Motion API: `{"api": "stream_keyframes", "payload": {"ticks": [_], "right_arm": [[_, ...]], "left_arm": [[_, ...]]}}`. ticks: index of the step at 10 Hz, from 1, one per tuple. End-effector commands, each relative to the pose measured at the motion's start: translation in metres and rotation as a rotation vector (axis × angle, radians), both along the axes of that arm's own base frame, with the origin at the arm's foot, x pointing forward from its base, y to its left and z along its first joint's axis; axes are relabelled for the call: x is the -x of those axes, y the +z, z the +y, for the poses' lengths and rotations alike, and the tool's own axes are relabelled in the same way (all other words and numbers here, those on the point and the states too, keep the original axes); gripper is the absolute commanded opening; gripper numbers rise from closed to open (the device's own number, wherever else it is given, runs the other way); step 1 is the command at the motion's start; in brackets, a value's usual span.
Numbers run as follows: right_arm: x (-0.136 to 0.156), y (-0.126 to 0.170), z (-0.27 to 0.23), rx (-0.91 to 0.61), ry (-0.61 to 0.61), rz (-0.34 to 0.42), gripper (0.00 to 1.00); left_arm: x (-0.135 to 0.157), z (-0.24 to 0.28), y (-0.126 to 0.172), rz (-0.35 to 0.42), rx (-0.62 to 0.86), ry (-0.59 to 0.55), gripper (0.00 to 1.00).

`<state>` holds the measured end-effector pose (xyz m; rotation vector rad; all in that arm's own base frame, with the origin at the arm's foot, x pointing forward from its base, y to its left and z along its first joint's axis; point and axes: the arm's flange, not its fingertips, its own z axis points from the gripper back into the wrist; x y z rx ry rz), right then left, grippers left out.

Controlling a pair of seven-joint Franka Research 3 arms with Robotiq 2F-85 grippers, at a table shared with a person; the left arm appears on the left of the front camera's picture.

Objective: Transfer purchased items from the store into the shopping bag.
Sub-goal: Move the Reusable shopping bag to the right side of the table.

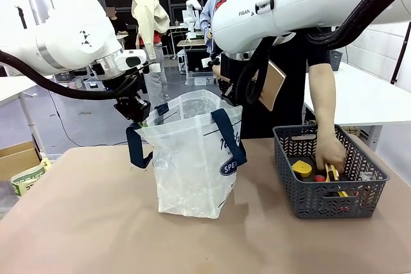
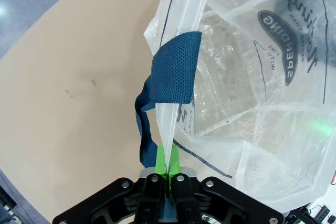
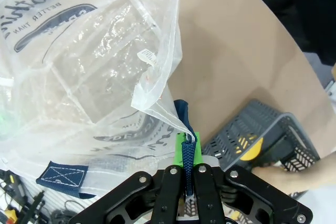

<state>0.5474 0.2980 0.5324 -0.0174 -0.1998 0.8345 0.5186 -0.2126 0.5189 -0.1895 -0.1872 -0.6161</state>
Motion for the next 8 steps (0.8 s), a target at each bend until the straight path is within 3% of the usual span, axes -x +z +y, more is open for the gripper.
{"api": "stream_keyframes", "payload": {"ticks": [1, 8], "right_arm": [[-0.001, -0.003, -0.005, 0.02, 0.023, -0.003, 0.0], [-0.003, -0.002, -0.011, 0.073, 0.02, 0.007, 0.0]], "left_arm": [[-0.009, 0.011, 0.002, 0.026, 0.038, -0.005, 0.0], [-0.014, 0.03, 0.007, 0.019, 0.039, 0.035, 0.0]]}}
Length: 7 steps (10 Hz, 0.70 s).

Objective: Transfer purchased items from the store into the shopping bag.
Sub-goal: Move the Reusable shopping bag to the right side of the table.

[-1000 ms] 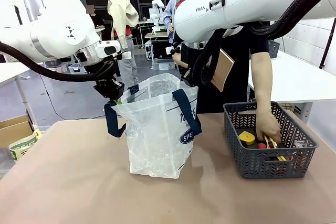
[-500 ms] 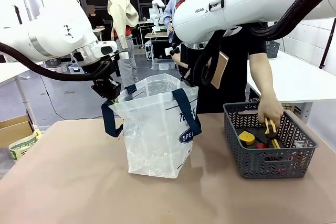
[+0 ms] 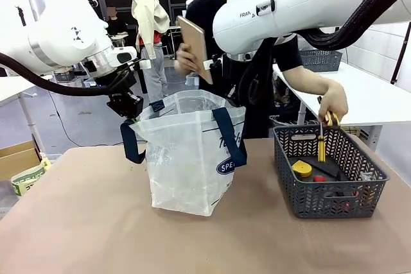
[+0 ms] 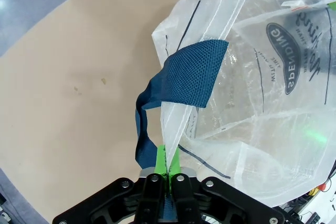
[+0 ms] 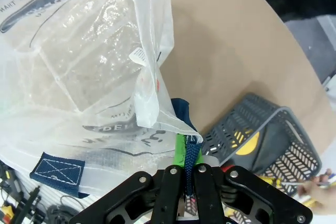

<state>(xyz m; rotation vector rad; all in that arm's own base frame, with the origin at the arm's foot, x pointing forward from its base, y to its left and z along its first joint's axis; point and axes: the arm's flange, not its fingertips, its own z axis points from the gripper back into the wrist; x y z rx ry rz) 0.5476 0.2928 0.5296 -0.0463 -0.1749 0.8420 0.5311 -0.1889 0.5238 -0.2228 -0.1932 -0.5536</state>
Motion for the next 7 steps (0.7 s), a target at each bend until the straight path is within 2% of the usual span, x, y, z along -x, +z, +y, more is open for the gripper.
{"api": "stream_keyframes", "payload": {"ticks": [1, 3, 7], "right_arm": [[-0.0029, 0.0015, -0.005, 0.036, 0.018, -0.004, 0.0], [-0.003, 0.0031, -0.001, 0.025, 0.022, -0.009, 0.0], [0.0, 0.0005, -0.0001, 0.004, 0.001, -0.002, 0.0]], "left_arm": [[-0.0018, 0.0071, 0.0009, 0.012, -0.007, -0.017, 0.0], [-0.0034, 0.0, -0.0048, 0.03, -0.017, -0.01, 0.0], [0.0002, 0.0003, -0.0021, 0.01, -0.003, -0.001, 0.0]]}}
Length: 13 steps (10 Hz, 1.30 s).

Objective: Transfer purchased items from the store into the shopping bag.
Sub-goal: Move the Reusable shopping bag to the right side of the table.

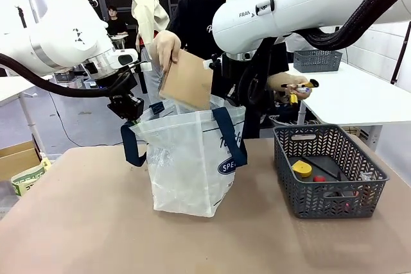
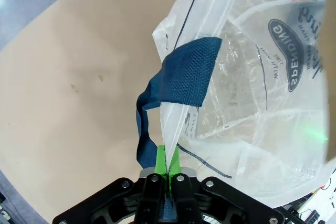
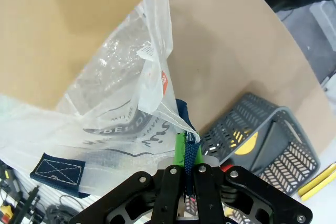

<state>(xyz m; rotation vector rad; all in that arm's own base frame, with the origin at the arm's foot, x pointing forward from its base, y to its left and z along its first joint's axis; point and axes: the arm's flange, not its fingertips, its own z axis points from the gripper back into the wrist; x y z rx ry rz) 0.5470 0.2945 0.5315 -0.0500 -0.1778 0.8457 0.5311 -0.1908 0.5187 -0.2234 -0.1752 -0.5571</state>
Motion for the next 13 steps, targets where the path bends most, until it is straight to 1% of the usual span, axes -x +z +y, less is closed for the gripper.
{"api": "stream_keyframes", "payload": {"ticks": [1, 13], "right_arm": [[-0.0006, -0.0014, -0.0018, 0.002, -0.002, 0.002, 0.0], [-0.0006, -0.0014, -0.0018, 0.002, -0.002, 0.002, 0.0]], "left_arm": [[0.0002, 0.0022, 0.003, -0.006, 0.002, 0.004, 0.0], [0.0002, 0.0022, 0.003, -0.006, 0.002, 0.004, 0.0]]}}
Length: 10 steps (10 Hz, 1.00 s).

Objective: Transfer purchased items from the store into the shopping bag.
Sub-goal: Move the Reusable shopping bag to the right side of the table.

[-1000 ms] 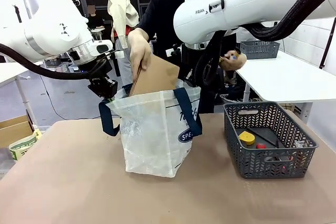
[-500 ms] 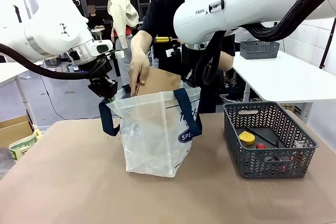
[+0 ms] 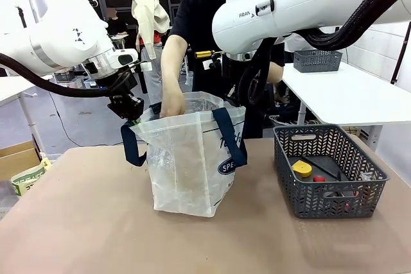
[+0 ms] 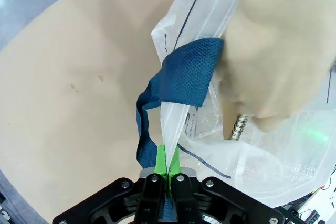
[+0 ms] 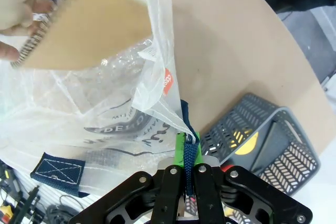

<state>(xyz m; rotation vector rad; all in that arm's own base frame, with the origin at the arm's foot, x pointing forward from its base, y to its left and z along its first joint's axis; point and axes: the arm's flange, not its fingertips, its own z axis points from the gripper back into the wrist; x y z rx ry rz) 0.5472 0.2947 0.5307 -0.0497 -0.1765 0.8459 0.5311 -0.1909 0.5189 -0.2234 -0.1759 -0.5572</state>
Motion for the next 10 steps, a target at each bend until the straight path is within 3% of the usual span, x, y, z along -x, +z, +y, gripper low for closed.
{"api": "stream_keyframes", "payload": {"ticks": [1, 10], "right_arm": [[-0.0004, -0.0006, -0.002, 0.002, -0.002, 0.001, 0.0], [-0.0004, -0.0006, -0.002, 0.002, -0.002, 0.001, 0.0]], "left_arm": [[0.0002, 0.0023, 0.0028, -0.006, 0.001, 0.004, 0.0], [0.0002, 0.0023, 0.0028, -0.006, 0.001, 0.004, 0.0]]}}
